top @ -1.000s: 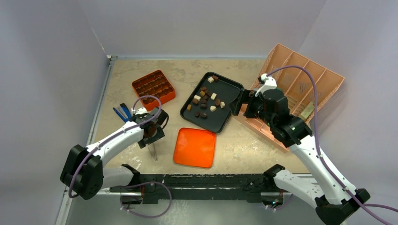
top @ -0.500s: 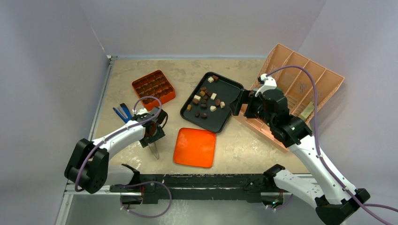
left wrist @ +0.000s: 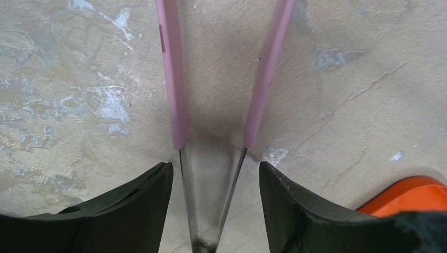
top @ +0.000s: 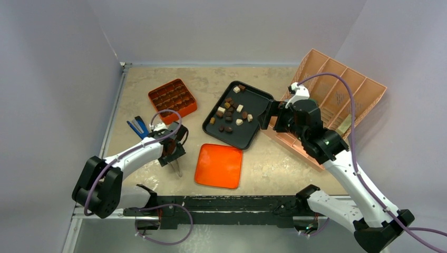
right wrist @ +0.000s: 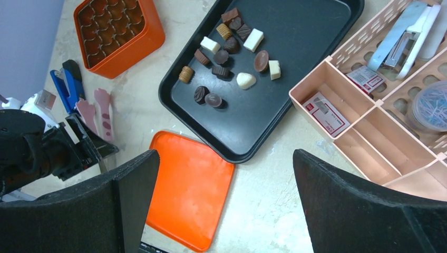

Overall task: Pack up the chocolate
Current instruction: Pick up the clamp at the center of the board.

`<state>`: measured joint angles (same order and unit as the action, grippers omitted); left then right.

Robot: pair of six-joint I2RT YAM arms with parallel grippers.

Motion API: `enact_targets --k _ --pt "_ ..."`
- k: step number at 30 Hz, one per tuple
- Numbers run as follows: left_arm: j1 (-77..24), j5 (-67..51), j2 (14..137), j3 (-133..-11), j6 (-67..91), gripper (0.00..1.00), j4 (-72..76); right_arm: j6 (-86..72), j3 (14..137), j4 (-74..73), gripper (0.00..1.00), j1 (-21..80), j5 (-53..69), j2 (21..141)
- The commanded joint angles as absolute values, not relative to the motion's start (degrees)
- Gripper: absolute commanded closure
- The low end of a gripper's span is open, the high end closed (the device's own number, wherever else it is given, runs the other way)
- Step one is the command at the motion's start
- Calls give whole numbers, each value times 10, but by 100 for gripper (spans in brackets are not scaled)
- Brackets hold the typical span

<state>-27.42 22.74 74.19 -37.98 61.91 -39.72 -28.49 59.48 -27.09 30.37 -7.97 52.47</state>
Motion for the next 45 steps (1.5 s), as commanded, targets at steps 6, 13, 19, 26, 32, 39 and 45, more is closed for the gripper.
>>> enact_targets --k 6,13,19,26,32,39,45 --pt "-273 242 752 -369 604 45 -364 -279 596 -259 1 307 -89 516" --pt "-272 238 760 -364 596 48 -348 -281 596 -259 1 307 -89 515" --pt "-267 244 753 -363 591 49 -359 -282 597 -260 1 307 -89 513" --pt "-265 244 758 -366 576 47 -355 -284 600 -265 1 307 -84 513" --pt "-265 238 760 -372 572 51 -359 -284 603 -268 1 307 -81 507" --pt "-265 216 754 -389 568 57 -377 -286 604 -268 1 307 -76 508" --pt "-265 190 729 -428 561 60 -435 -291 607 -251 2 307 -75 521"
